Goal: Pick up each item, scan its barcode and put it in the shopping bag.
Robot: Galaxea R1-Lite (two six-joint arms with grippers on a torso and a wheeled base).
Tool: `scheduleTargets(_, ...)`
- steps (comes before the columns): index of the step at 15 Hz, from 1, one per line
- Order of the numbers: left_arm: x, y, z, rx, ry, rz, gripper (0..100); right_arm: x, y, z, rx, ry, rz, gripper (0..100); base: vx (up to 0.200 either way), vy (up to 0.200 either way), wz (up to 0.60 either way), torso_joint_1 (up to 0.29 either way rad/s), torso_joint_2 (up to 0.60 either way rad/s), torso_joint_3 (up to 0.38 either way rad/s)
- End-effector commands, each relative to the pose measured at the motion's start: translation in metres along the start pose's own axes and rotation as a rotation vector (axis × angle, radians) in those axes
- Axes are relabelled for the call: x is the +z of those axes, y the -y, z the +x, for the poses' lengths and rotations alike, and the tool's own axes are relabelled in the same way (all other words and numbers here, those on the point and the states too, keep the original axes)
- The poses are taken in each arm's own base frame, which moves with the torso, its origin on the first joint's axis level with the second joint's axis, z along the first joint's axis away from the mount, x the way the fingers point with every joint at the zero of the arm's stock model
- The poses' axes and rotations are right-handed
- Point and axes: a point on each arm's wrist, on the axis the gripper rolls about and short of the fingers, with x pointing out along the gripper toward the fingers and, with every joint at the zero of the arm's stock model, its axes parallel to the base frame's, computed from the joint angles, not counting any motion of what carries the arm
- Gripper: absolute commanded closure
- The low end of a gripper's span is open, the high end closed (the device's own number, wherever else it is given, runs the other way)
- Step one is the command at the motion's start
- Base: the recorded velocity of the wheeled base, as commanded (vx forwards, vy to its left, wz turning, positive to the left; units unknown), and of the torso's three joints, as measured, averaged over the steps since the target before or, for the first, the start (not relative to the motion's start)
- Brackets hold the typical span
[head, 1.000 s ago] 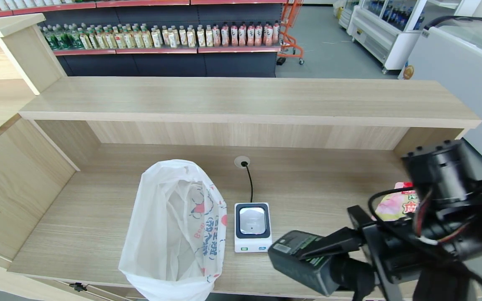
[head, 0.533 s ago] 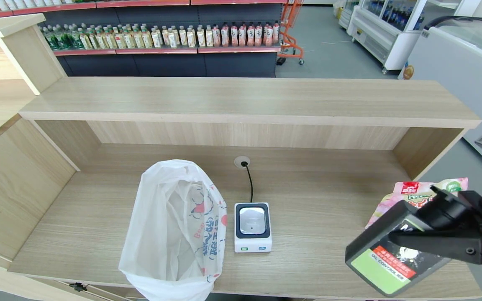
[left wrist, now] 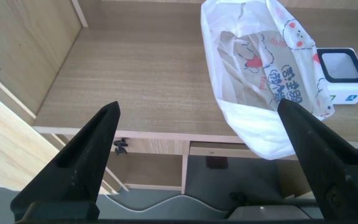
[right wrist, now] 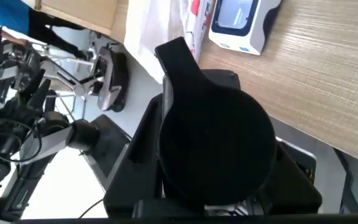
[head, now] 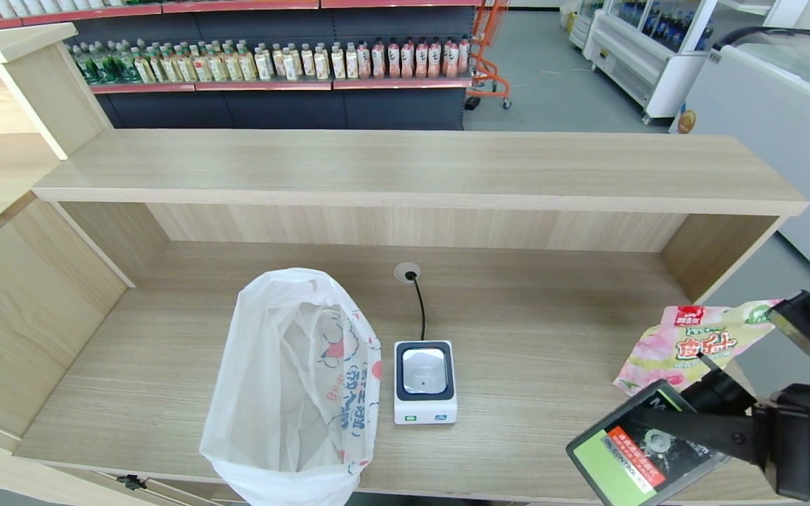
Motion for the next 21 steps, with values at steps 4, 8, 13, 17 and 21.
scheduleTargets(4,0.000,0.000,0.000,0.000,0.000,0.000,0,-0.003,0.013,0.014,-0.057,-0.049,0.047,100,0.000,0.000,0.00,0.000,0.00,0.000)
scheduleTargets(8,0.000,0.000,0.000,0.000,0.000,0.000,0,0.005,0.021,0.028,-0.092,-0.033,0.044,100,0.000,0.000,0.00,0.000,0.00,0.000)
scheduleTargets(13,0.000,0.000,0.000,0.000,0.000,-0.003,0,0.017,0.025,0.051,-0.107,-0.039,0.032,100,0.000,0.200,0.00,0.004,0.00,0.003)
scheduleTargets(17,0.000,0.000,0.000,0.000,0.000,0.002,0,0.020,0.028,0.066,-0.150,-0.047,0.023,100,0.000,0.150,0.00,-0.001,0.01,0.002)
scheduleTargets(21,0.000,0.000,0.000,0.000,0.000,0.002,0,0.029,0.041,0.096,-0.174,-0.011,0.001,100,0.000,0.000,0.00,0.000,0.00,0.000)
